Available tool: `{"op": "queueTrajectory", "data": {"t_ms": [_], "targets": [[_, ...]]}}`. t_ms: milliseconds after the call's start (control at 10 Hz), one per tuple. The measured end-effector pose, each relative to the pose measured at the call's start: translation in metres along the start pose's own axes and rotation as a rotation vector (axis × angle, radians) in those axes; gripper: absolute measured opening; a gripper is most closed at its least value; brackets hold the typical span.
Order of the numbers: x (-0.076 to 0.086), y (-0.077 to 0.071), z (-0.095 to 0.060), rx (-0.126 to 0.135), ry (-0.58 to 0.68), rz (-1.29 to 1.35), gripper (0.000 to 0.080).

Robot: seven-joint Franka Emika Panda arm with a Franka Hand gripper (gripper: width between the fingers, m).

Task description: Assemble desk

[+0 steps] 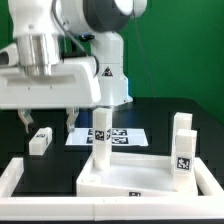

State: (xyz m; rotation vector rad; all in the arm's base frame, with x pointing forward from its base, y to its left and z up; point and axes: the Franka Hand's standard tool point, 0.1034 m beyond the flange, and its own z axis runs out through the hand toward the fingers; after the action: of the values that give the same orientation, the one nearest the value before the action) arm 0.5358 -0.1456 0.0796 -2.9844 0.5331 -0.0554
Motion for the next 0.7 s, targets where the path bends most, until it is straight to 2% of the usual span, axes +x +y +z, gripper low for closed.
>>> {"op": "queueTrajectory", "data": {"t_ms": [100,200,300,400,500,700], "targets": [[-0.003,0.021,0.005,-0.05,-0.039,-0.087,0.0649],[-0.009,0.037,0.006,-0.084,-0.063,-0.204,0.0649],[-0.017,0.047,0.009,-0.079,-0.097,-0.27,0.0649],[-0.022,0.042,0.009,-0.068,-0.183,-0.227,0.0649],[-0.018,0.039,0.009,-0.067,-0.212,-0.236,0.0649],[-0.024,0.037,0.013,-0.051,-0.337,-0.23,0.0649]]}}
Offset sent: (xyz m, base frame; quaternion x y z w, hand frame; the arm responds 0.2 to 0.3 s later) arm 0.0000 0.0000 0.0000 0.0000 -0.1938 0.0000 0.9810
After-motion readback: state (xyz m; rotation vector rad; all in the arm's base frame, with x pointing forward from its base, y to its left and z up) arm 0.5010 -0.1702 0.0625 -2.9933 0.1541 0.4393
